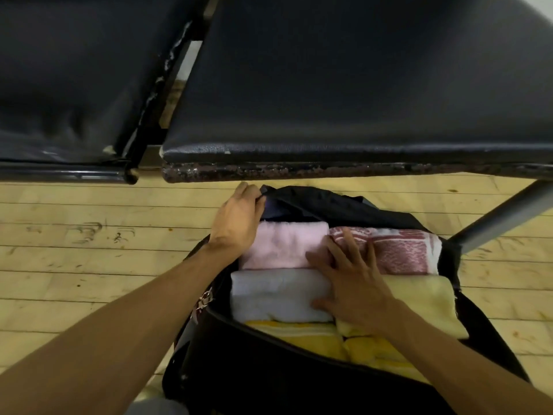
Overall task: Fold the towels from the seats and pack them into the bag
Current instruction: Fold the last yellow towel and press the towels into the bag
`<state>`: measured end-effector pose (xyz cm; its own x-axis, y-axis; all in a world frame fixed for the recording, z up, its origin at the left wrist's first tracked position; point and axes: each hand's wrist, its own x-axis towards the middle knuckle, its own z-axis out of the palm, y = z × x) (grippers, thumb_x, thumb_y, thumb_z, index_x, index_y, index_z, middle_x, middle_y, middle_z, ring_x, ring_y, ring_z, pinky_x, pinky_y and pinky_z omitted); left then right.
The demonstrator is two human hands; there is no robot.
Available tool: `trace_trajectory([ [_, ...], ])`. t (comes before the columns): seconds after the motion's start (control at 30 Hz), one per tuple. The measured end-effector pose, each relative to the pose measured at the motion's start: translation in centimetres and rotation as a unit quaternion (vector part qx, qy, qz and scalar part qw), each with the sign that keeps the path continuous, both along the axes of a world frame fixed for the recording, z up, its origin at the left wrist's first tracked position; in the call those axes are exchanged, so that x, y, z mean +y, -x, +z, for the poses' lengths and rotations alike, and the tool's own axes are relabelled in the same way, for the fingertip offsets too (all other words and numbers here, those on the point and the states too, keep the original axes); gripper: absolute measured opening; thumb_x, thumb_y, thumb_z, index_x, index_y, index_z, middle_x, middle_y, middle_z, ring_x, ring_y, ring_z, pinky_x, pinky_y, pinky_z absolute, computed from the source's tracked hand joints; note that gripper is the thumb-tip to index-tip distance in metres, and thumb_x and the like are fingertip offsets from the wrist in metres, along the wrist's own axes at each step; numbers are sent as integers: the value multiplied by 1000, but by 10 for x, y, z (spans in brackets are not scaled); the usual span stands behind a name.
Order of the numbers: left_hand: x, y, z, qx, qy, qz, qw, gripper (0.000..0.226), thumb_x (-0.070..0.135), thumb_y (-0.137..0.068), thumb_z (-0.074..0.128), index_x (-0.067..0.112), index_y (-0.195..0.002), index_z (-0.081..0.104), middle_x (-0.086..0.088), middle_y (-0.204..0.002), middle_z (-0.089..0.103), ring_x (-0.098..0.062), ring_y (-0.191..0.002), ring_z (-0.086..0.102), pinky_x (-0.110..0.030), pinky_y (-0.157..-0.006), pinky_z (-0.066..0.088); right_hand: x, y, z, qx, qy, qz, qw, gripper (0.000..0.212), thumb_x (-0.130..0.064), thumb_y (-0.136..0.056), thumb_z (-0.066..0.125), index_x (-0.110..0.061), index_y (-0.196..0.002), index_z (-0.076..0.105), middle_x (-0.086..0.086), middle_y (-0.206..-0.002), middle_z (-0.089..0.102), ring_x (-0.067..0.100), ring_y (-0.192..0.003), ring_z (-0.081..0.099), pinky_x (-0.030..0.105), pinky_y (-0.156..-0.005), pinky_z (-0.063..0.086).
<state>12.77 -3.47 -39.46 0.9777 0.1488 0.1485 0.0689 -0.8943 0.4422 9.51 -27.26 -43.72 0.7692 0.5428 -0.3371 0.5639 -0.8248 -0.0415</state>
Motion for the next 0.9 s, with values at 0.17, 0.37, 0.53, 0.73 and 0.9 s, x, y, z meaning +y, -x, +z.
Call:
trace_trajectory([
  [0.17,-7,23,16,-104,138,37,984,14,11,-98,51,10,-85,57,-3,-90,51,-3,-72,44,-7,-69,34,10,-10,-9,21,-9,12,1000,94,-72,-79,50,-40,-155,5,6,-164,-11,33,-148,-19,64,-114,-9],
  [0.37,-43,43,28,179,-47,-146,972,9,23,-96,50,16,-101,49,-4,-103,58,-25,-93,60,-33,-73,43,7,-6,-1,25,-24,21,999,91,-68,-78,44,-31,-155,11,7,-164,-2,29,-147,-19,70,-112,1],
  [0.53,-52,24,26,184,-172,-126,960,37,22,-93,51,16,-128,41,-5,-128,50,-23,-114,54,-33,-86,45,-20,0,8,-37,-123,-11,992,71,-54,-76,44,-26,-141,38,4,-145,43,26,-141,27,54,-115,25],
  [0.73,-76,-20,4,96,-241,-171,951,47,16,-92,55,16,-137,44,-4,-138,43,-20,-128,41,-33,-106,33,-60,4,8,-88,-62,-95,990,86,-76,-69,45,-21,-135,48,9,-139,52,35,-131,44,58,-108,20],
  [0.9,-90,-47,-7,134,-341,-239,899,24,14,-93,58,15,-117,59,-5,-127,54,-23,-122,47,-33,-103,34,-75,4,4,-15,-33,-67,997,109,-81,-63,32,-26,-155,18,1,-163,9,34,-149,-2,59,-117,5],
])
